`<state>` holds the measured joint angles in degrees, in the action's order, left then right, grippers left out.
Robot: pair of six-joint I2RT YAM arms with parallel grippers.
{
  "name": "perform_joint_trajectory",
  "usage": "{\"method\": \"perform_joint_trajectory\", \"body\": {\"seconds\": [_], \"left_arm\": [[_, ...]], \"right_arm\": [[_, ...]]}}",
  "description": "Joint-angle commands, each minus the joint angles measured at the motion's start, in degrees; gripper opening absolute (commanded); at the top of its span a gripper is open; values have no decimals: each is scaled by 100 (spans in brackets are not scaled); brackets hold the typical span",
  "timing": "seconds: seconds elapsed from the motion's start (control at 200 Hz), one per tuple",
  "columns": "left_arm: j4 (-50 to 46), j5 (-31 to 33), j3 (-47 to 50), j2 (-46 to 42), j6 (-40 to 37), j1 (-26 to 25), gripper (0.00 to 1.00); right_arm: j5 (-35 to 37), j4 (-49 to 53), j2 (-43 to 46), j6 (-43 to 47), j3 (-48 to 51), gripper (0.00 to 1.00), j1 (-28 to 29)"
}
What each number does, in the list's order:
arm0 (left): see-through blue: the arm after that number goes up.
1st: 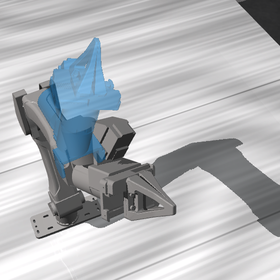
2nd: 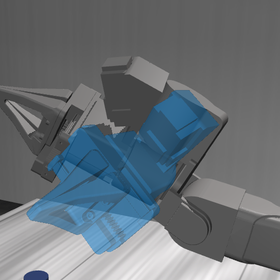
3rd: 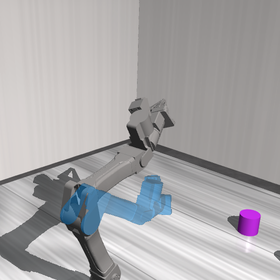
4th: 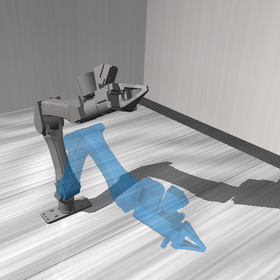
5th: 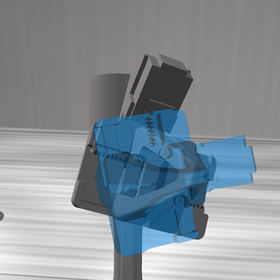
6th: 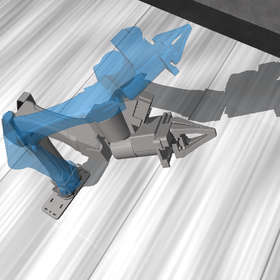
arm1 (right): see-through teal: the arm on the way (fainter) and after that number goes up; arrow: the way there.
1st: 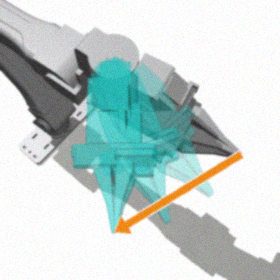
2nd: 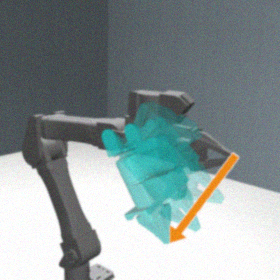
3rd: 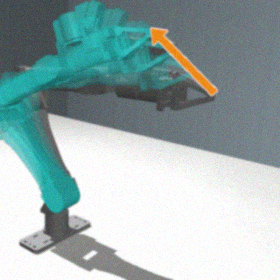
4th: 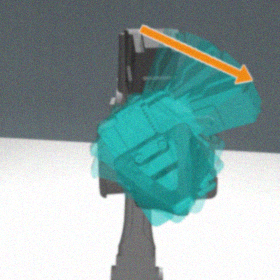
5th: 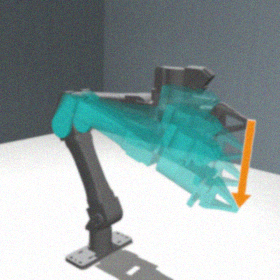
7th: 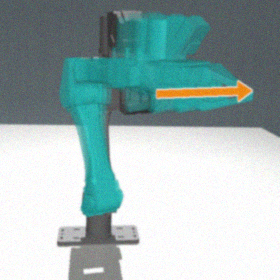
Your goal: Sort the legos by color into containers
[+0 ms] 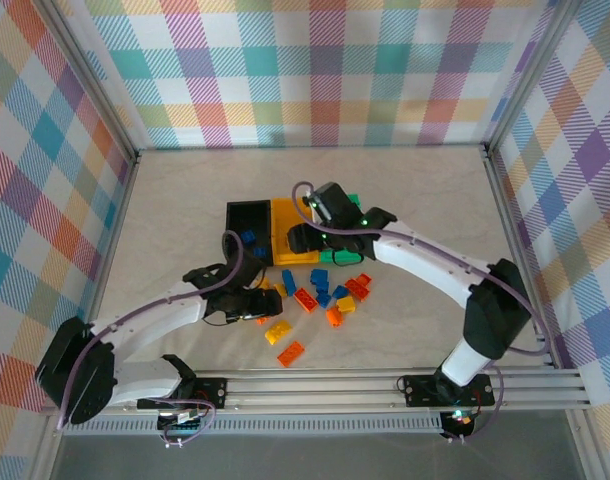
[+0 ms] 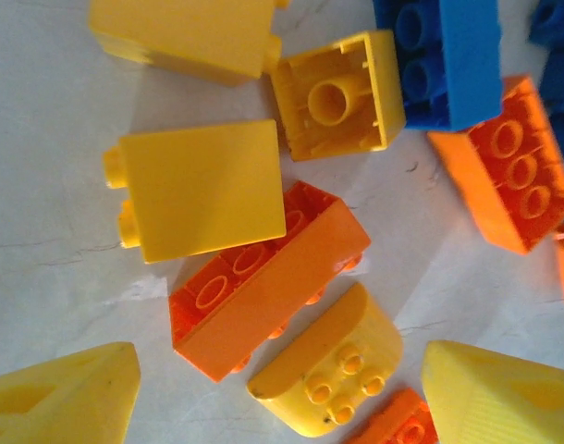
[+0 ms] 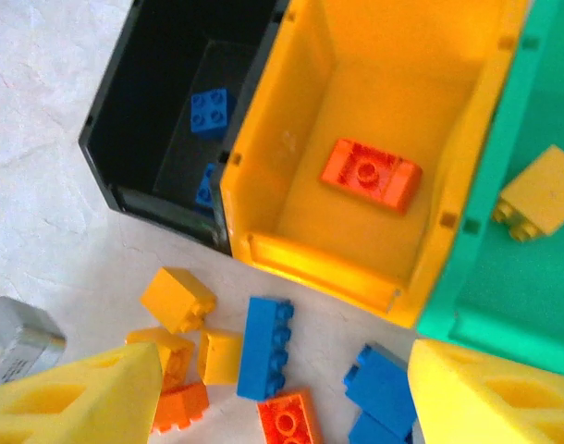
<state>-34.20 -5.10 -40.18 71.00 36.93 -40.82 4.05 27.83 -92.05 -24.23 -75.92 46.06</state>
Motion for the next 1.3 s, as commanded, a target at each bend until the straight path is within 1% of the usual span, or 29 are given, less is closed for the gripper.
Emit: {"method": "perform_joint_trajectory", "body": {"seconds": [0.0,0.125,0.23,0.37,0.53,0.63,0.72,0.905,0.995,1.085,1.17,1.295], "left_arm": [[-207,714,-269,347,-133,-306,78],[-254,1197,-383,714,-170,-477,77],[-220,1429,-487,996,-269,-565,70],[-131,1436,-564,1289,-348,-672,55],[-149,1442,-633,1504,-348,-871,46],[-184,1464,-666,1494,-310,-930,37],[-201,1437,-715,1424,-302,-937,32],[-321,1337,-899,1262,-293,-938,19],[-415,1357,-1064,1082,-275,-941,17],[-564,1398,-1417,958,-324,-831,17],[-632,1363,-1919,1015,-461,-584,17],[-645,1437,-2722,1496,-674,-123,16]], "right_arm": [[40,-374,306,-213,364,71,-35],[30,-463,540,-258,630,71,-88],[21,-506,674,-287,783,71,-122],[30,-530,794,-312,932,71,-182],[-18,-577,889,-344,1063,71,-286],[-33,-595,908,-354,1088,71,-325],[-36,-604,917,-354,1088,71,-334],[-28,-595,942,-364,1127,70,-352],[-15,-591,1029,-385,1208,70,-363],[9,-579,1155,-397,1335,70,-379],[24,-572,1288,-420,1500,70,-388],[57,-551,1447,-481,1755,70,-396]]}}
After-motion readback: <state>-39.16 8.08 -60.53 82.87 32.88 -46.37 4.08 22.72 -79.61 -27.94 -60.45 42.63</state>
